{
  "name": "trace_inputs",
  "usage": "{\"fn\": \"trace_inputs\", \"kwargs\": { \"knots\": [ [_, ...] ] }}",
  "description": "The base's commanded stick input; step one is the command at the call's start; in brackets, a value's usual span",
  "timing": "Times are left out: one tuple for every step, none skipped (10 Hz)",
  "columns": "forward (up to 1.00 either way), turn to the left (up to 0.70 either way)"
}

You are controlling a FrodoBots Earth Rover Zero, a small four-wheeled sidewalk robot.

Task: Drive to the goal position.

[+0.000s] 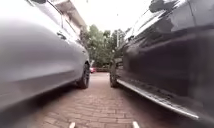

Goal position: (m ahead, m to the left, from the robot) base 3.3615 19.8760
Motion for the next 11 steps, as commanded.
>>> {"fn": "trace_inputs", "kwargs": {
  "knots": [
    [0.45,0.0],
    [0.45,0.0],
    [0.45,0.0],
    [0.45,0.0],
    [0.45,0.02],
    [0.45,0.06],
    [0.45,0.18],
    [0.45,0.27],
    [0.45,0.27],
    [0.45,0.27],
    [0.45,0.14]
  ]
}}
